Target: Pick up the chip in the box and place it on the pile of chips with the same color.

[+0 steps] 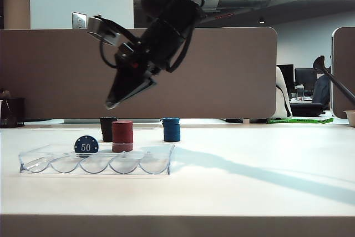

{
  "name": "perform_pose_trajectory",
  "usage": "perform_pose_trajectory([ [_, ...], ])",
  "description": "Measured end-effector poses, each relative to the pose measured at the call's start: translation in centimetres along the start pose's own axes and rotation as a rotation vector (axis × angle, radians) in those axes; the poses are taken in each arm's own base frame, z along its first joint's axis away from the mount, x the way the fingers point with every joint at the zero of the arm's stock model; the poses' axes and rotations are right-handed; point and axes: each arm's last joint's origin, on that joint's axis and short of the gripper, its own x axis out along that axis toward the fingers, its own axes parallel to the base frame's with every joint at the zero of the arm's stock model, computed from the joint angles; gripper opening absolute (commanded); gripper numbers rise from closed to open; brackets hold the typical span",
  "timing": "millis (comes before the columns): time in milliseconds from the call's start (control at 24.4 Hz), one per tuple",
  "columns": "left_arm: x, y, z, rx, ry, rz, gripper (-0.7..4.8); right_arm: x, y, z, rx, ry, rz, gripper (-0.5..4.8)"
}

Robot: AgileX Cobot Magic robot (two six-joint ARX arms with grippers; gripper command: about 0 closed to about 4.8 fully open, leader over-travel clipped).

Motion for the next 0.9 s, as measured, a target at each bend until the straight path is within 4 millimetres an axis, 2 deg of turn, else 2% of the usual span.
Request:
perform_pose_trajectory([
  [205, 0.0, 0.0, 0.0, 0.0, 0.0, 0.0, -0.05, 0.8, 1.4, 0.6, -0.058, 0.018, 0.03, 0.24],
  [246, 0.0, 0.0, 0.0, 0.0, 0.0, 0.0, -0.05, 0.8, 1.4, 0.7, -0.062, 0.015, 0.03, 0.35],
  [287, 0.0, 0.0, 0.0, 0.0, 0.0, 0.0, -0.05, 0.8, 1.4, 0.7, -0.066, 0.014, 0.027, 0.74],
  [328, 0.0, 0.0, 0.0, 0.0, 0.0, 0.0, -0.05, 0.9, 1.5, 0.8, -0.069, 0.018, 0.024, 0.92],
  [410, 0.0, 0.0, 0.0, 0.0, 0.0, 0.0, -0.05, 1.0, 1.7, 0.8, -0.08, 0.025, 0.017, 1.09],
  [616, 0.0, 0.0, 0.0, 0.0, 0.001, 0.0, -0.05, 1.2, 1.8, 1.2, -0.138, 0.007, 0.009, 1.09],
  [903, 0.0, 0.0, -0.1, -0.002, 0.005, -0.001, -0.05, 2.8, 1.3, 0.6, -0.138, 0.008, 0.011, 1.09],
])
